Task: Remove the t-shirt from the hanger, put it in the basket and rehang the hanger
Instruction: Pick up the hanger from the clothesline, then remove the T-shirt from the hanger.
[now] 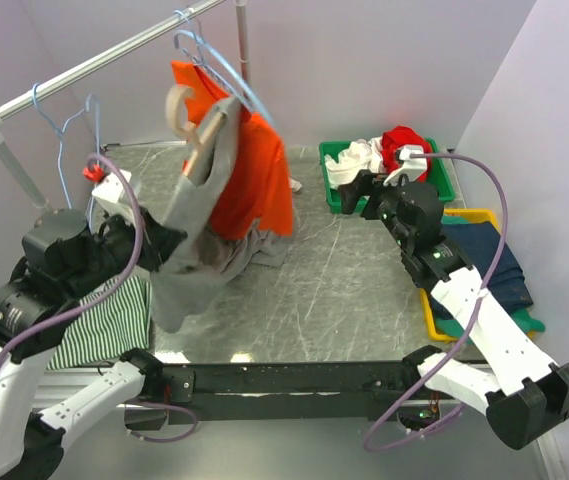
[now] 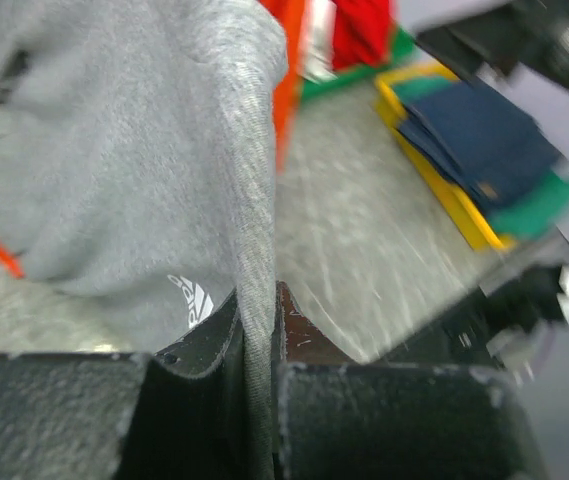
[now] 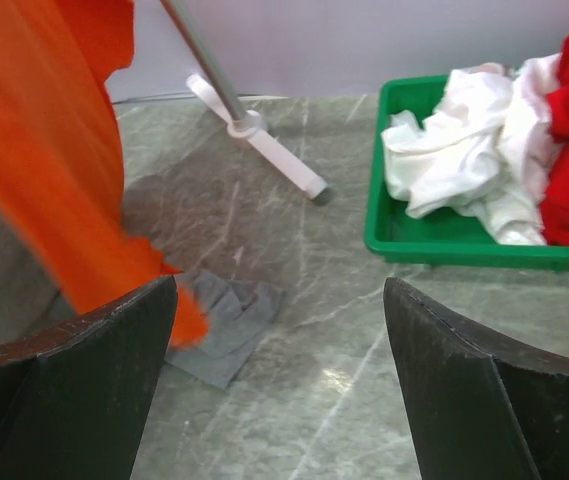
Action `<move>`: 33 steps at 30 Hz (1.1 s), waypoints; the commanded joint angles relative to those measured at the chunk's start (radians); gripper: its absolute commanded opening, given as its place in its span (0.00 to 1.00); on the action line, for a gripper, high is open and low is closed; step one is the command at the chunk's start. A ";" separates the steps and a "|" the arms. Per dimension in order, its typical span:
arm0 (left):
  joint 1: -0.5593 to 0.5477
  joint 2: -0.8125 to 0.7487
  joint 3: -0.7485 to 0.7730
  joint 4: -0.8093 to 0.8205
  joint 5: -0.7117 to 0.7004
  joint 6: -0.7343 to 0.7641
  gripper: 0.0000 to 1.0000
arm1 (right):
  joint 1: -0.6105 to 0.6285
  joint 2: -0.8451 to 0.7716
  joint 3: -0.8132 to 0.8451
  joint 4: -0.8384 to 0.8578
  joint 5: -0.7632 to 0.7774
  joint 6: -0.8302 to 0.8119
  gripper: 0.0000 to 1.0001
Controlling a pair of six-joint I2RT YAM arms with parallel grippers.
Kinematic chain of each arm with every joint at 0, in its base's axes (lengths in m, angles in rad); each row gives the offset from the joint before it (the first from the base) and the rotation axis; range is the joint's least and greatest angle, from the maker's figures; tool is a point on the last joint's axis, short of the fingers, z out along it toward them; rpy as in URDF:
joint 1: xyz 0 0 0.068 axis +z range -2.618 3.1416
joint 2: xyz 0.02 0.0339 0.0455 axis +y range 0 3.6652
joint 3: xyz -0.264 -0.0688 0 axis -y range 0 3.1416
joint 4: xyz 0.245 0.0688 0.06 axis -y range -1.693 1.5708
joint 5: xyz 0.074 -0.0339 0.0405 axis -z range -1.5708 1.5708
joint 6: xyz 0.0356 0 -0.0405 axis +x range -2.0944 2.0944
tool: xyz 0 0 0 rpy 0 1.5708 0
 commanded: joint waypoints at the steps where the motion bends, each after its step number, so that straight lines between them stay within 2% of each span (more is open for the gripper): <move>1: -0.007 -0.077 -0.051 0.078 0.296 0.074 0.01 | 0.008 -0.056 0.067 -0.045 0.057 -0.076 0.92; 10: -0.005 -0.134 -0.099 -0.003 0.351 0.136 0.01 | 0.006 -0.126 0.090 -0.077 0.093 -0.115 0.96; 13: -0.007 -0.149 -0.101 -0.002 0.411 0.169 0.01 | 0.008 -0.145 0.093 -0.080 0.096 -0.122 0.96; 17: -0.007 -0.137 -0.076 0.018 0.422 0.184 0.01 | 0.006 -0.179 0.096 -0.077 0.100 -0.155 0.98; 20: -0.007 -0.077 0.007 0.037 0.407 0.187 0.01 | 0.008 -0.213 0.105 -0.076 0.134 -0.193 1.00; 27: -0.007 0.142 0.391 0.090 0.359 0.189 0.01 | 0.008 -0.285 0.088 -0.057 0.151 -0.222 1.00; 30: -0.007 0.197 0.470 0.168 0.382 0.157 0.01 | 0.006 -0.302 0.070 -0.053 0.149 -0.225 1.00; 33: -0.005 0.228 0.479 0.242 0.451 0.127 0.01 | 0.009 -0.314 0.058 -0.054 0.149 -0.239 1.00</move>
